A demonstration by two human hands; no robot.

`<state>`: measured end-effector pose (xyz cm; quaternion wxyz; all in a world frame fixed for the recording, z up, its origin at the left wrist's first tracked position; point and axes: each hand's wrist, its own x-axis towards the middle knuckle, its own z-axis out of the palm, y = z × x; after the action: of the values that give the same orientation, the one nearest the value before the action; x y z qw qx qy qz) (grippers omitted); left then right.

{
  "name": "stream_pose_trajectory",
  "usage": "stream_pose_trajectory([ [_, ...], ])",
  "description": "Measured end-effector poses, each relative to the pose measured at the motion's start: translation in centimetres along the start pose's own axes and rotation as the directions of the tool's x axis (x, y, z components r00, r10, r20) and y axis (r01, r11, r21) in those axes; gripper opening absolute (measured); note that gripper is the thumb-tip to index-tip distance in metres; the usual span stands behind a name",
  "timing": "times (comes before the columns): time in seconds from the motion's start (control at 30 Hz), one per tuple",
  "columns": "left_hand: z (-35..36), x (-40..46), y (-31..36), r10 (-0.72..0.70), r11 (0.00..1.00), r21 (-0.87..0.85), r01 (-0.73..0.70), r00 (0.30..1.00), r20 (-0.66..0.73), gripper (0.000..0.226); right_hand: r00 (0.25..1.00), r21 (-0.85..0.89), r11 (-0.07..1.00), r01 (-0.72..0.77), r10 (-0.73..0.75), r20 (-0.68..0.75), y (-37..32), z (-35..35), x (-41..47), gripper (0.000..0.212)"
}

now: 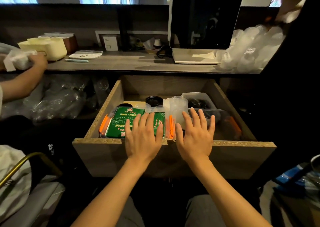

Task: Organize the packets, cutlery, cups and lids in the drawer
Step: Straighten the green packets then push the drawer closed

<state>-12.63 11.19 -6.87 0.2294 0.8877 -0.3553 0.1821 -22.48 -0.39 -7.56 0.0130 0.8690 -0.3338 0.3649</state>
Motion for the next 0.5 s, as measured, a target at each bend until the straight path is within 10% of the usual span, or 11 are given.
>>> stream_pose_trajectory([
  [0.5,7.9,15.1,-1.8,-0.018,0.999,0.043,0.018,1.0,-0.002,0.077,0.999,-0.043,0.999,-0.032,0.032,-0.009,0.8,10.7,13.4,0.054],
])
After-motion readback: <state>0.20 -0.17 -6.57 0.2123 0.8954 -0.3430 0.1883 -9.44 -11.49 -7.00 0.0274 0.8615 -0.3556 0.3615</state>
